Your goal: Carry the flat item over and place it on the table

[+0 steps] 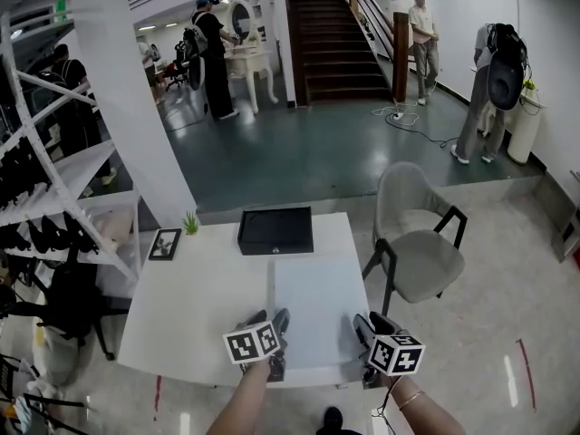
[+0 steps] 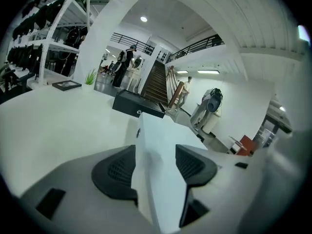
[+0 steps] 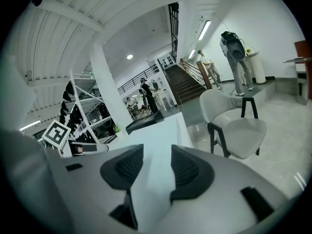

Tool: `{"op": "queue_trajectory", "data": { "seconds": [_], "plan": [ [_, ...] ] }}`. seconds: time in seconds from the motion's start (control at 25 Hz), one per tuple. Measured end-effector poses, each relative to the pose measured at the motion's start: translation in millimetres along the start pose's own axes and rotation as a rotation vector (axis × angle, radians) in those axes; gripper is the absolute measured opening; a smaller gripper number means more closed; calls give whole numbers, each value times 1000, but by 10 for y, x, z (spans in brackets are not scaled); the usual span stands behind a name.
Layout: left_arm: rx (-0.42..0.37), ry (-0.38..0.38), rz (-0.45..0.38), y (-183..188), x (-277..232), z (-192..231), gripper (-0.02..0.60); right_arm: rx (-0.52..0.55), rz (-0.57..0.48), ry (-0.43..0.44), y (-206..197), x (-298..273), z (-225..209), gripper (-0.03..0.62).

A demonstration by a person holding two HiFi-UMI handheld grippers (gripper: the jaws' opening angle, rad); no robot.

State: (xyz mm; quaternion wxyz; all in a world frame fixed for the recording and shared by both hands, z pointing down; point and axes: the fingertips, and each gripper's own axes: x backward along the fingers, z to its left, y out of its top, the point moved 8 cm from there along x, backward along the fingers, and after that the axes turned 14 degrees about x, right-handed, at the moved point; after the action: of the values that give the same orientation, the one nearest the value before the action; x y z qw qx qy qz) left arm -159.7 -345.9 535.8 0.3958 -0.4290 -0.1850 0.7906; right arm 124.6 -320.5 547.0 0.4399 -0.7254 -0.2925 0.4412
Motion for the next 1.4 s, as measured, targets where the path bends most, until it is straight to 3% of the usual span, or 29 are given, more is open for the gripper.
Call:
{"op": "queue_trajectory", "data": {
  "seconds": [0.24, 0.6, 0.8, 1.4],
  "plan": [
    [-108, -17, -78, 8, 296, -88, 179, 51, -52, -12, 177, 194, 93, 135],
    [-146, -97, -156, -9, 714, -190, 101, 83, -107, 38, 290, 504, 339, 103],
    [-167, -138, -167, -75, 881, -258, 63, 108, -129, 49, 294, 686, 468, 47],
    [-181, -144, -198, -174, 1180, -238, 34, 139, -123, 41, 208, 922, 647, 0]
  ]
}}
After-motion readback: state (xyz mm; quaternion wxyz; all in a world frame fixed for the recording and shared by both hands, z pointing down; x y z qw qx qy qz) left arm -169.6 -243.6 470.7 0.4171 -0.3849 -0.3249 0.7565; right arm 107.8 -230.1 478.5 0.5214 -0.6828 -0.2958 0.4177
